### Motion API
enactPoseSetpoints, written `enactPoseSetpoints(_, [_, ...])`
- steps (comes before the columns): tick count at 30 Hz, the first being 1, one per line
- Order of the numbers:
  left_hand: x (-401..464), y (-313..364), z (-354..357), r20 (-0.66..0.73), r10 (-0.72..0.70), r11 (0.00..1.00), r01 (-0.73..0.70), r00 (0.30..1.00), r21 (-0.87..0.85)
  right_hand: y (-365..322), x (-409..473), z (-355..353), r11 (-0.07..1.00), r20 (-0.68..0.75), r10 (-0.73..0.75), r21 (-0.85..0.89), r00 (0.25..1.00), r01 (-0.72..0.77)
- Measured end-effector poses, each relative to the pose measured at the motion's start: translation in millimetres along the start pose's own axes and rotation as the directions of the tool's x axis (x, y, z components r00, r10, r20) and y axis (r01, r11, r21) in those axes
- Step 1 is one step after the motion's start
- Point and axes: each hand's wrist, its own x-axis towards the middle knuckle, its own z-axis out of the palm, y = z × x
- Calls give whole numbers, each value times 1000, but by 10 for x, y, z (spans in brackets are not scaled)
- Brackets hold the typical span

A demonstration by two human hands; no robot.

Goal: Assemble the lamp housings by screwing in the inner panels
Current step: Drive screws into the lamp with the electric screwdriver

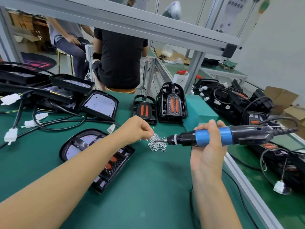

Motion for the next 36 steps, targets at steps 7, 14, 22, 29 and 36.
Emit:
enactPoseSetpoints(7, [-238, -3, -38, -21, 88, 932, -90, 996, -351, -143, 36, 26, 986, 14, 81, 147, 997, -82])
enactPoseSetpoints(14, [-684, -9, -143, -120, 47, 778, -111, 992, -618, -195, -54, 211, 945, 99, 169, 265, 981, -190])
enactPoseSetpoints(22, [-1048, -124, -265, -217, 6, 740, -151, 976, -656, -127, -298, 474, 929, 224, 209, 260, 952, -265])
enactPoseSetpoints(29, [-1267, -236, -381, -237, -12, 740, -151, 971, -655, -32, -476, 622, 931, 282, 234, 209, 930, -298])
enactPoseSetpoints(36, [-1384, -345, -459, -288, -49, 720, -166, 956, -674, 45, -596, 756, 930, 311, 259, 176, 914, -323])
